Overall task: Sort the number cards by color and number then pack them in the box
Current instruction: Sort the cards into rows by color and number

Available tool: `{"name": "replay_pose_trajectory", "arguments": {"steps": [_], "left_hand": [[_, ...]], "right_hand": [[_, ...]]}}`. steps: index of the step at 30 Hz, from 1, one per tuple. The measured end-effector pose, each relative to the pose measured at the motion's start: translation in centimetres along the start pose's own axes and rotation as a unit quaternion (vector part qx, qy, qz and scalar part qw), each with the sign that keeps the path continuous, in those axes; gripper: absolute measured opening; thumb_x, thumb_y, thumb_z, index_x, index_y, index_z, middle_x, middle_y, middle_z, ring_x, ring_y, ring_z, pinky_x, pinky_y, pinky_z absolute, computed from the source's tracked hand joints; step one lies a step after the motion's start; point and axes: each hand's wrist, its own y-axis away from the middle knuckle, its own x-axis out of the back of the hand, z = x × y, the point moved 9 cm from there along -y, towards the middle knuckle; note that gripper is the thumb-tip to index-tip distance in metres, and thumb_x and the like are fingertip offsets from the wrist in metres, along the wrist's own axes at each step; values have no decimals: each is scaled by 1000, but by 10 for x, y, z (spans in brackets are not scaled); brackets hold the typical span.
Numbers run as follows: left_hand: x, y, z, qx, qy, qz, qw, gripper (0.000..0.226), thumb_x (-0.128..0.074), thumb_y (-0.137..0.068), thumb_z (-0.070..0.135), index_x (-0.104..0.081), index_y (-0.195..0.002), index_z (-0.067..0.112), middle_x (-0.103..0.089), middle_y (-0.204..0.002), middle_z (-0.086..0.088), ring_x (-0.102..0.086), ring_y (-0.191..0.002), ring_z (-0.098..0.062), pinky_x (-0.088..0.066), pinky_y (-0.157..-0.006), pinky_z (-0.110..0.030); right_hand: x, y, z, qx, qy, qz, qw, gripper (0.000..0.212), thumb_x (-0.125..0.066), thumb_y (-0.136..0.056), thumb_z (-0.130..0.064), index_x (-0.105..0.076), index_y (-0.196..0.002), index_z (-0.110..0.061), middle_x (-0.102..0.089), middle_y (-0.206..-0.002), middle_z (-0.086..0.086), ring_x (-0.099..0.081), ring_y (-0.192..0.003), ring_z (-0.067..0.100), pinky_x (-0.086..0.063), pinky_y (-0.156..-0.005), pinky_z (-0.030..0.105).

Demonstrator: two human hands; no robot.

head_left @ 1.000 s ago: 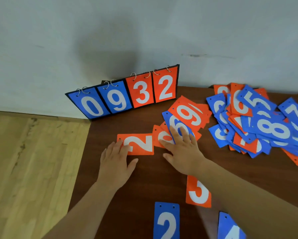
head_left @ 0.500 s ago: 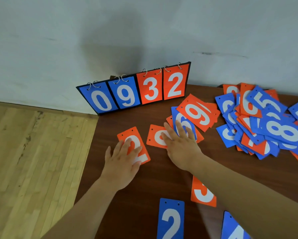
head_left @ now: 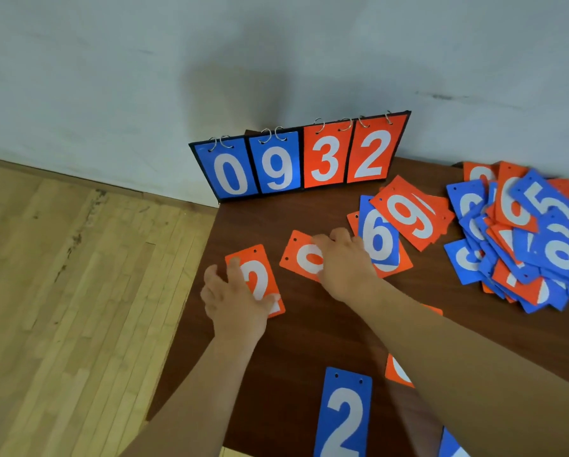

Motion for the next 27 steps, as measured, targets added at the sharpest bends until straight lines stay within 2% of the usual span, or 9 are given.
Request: {"name": "replay_pose_trajectory", "arguments": {"steps": [2, 5, 8, 11, 15, 18, 21, 24, 27], "left_hand": [[-2, 4, -4, 17, 18, -14, 1000, 110, -88, -75, 42, -11, -154, 37, -6, -158, -9, -26, -143, -42, -43, -111, -55], [-4, 9, -8, 28, 34, -36, 998, 104, -86, -80, 33, -14, -154, 38, -5, -157, -10, -30, -141, -42, -46, -107, -52], [-7, 10, -16, 43, 71, -46, 995, 92, -86, -80, 30, -26, -149, 36, -11, -154, -9, -38, -137, -39, -48, -105, -48], [-7, 13, -16, 30, 126, -49, 990, 71, -85, -82, 23, -44, -139, 33, -26, -148, -7, -52, -127, -35, -51, -101, -41], [-5, 25, -3, -16, 162, -81, 983, 45, -72, -95, 17, -54, -134, 28, -52, -146, -3, -53, -133, -26, -49, -104, -35], [-9, 40, 14, -62, 185, -115, 974, 39, -64, -99, 18, -54, -134, 32, -52, -148, -1, -53, -133, -22, -50, -99, -31], [-18, 59, 34, -95, 191, -147, 966, 37, -57, -102, 16, -54, -133, 35, -50, -148, 1, -53, -129, -20, -47, -89, -23], [-30, 76, 54, -110, 180, -169, 963, 41, -58, -101, 12, -53, -133, 38, -47, -150, 2, -50, -133, -20, -49, -92, -25], [-37, 90, 76, -140, 156, -175, 962, 46, -61, -99, 11, -54, -134, 39, -43, -152, 6, -46, -138, -18, -47, -87, -20]], "right_hand": [[-1, -1, 2, -27, -21, 3, 999, 79, -82, -82, -33, -38, -147, -32, -42, -141, 10, -51, -123, 32, -56, -93, 42], [-4, 1, 6, -63, -56, 13, 996, 78, -84, -78, -37, -40, -141, -30, -50, -131, 10, -55, -118, 30, -55, -90, 41], [-5, 7, 7, -74, -72, 24, 994, 73, -84, -77, -39, -41, -135, -28, -56, -126, 7, -54, -118, 29, -54, -94, 42], [-3, 16, 5, -63, -156, 33, 985, 51, -78, -86, -26, -46, -126, -27, -60, -122, 4, -61, -106, 22, -58, -85, 36], [16, 44, 32, -78, -315, 95, 941, 24, -62, -100, -23, -56, -123, -30, -58, -120, -8, -59, -93, 9, -59, -73, 25], [26, 83, 81, -121, -392, 157, 898, 25, -59, -102, -23, -59, -123, -35, -56, -114, -14, -61, -86, 4, -49, -62, 18], [22, 129, 136, -181, -439, 201, 857, 23, -59, -101, -23, -61, -118, -38, -63, -110, -15, -64, -86, 6, -45, -58, 20], [9, 169, 183, -240, -466, 237, 818, 22, -60, -98, -22, -64, -116, -35, -67, -108, -10, -66, -94, 14, -46, -65, 25], [-5, 198, 208, -270, -474, 238, 803, 29, -59, -98, -14, -64, -122, -29, -63, -111, -8, -60, -100, 13, -44, -76, 28]]}}
